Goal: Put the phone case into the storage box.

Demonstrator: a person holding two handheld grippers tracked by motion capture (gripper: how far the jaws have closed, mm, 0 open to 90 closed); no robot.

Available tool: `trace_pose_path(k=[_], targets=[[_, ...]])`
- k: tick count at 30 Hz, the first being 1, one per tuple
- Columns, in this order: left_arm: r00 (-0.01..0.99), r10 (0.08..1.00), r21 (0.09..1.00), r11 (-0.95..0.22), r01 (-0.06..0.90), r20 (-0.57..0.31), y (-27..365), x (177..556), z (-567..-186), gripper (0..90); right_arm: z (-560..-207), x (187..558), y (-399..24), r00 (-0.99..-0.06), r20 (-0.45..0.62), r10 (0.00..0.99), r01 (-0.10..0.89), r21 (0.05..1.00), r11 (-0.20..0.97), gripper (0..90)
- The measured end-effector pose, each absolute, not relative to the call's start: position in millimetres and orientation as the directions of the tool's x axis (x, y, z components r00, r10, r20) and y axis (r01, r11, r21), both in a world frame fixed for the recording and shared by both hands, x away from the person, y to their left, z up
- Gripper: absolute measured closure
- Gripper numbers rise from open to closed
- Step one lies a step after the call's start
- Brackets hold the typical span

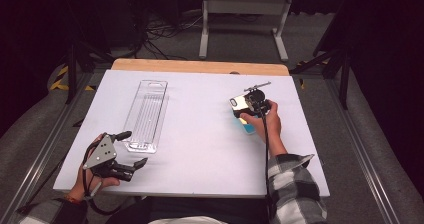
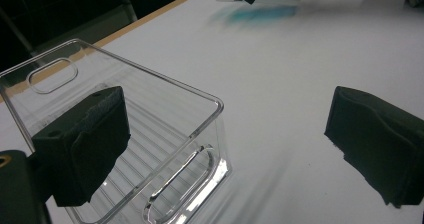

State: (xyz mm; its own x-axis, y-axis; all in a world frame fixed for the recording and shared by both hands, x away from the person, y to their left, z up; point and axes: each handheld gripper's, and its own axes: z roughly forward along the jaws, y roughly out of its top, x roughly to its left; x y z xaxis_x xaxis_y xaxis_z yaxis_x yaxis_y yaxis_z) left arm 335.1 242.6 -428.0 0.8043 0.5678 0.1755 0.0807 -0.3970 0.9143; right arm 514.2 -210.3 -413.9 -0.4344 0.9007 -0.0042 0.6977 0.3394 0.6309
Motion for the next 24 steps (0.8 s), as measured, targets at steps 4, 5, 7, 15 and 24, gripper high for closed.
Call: trace_pose_path(k=[4,5,7,15,24], targets=[[0.8,0.575,0.915,-0.393,0.087,0.171,243.1,335.4,-427.9,4.6,-409.8,507.7,-214.4,-0.423,0.017,0.906,0.659,0.693,0.294,17.4],[0.798,0.579,0.917,-0.389,0.088,0.169,243.1,335.5,-428.2,4.7,-408.0,505.6,-215.2,-0.418,0.013,0.909,0.645,0.709,0.286,17.4],[0.794,0.582,0.915,-0.394,0.088,0.174,243.7,335.8,-427.7,5.4,-402.0,499.7,-217.1,-0.418,0.016,0.909,0.602,0.753,0.263,17.3],[0.782,0.599,0.916,-0.388,0.097,0.171,245.9,336.7,-426.0,5.3,-384.2,477.3,-217.7,-0.424,0.004,0.906,0.495,0.838,0.228,17.4],[0.777,0.606,0.916,-0.388,0.102,0.17,245.2,336.7,-424.4,5.1,-373.9,450.3,-216.5,-0.446,-0.044,0.894,0.387,0.891,0.237,17.4]])
